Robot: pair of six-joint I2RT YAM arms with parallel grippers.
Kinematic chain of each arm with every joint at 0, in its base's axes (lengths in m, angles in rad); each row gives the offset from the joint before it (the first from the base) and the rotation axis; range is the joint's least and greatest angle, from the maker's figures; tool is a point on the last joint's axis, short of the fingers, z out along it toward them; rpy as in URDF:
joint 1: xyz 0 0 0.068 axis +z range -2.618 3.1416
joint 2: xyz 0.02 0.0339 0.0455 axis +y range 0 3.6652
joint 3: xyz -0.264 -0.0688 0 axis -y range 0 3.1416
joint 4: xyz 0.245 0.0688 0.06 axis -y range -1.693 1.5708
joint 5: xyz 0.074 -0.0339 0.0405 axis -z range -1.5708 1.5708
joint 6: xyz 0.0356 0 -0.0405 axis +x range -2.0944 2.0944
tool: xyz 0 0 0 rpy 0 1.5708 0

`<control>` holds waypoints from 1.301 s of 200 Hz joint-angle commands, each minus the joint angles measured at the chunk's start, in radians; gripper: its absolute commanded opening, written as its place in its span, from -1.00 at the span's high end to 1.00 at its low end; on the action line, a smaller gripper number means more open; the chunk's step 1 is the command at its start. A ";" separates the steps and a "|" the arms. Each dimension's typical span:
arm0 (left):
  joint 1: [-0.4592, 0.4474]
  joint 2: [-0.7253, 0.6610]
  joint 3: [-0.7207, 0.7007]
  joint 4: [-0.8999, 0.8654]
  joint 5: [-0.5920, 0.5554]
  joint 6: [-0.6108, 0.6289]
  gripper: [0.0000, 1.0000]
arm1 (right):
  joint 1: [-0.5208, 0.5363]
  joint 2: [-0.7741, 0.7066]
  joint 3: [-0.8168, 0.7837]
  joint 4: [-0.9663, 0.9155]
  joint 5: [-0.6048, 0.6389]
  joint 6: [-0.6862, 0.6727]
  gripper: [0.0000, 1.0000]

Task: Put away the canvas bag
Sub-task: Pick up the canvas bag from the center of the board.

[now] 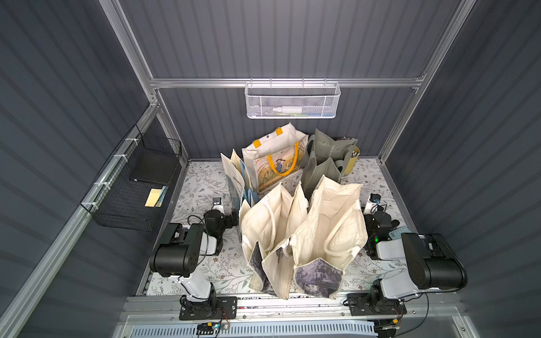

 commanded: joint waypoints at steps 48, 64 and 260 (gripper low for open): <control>0.005 0.006 0.011 -0.014 0.003 0.010 -0.99 | -0.001 0.005 0.010 0.018 -0.002 0.006 -0.97; 0.005 0.006 0.010 -0.014 0.002 0.010 -0.99 | -0.002 0.005 0.010 0.018 -0.001 0.006 -0.97; 0.005 -0.352 0.207 -0.497 -0.028 -0.006 -0.99 | -0.005 -0.593 0.164 -0.920 0.228 0.196 -0.47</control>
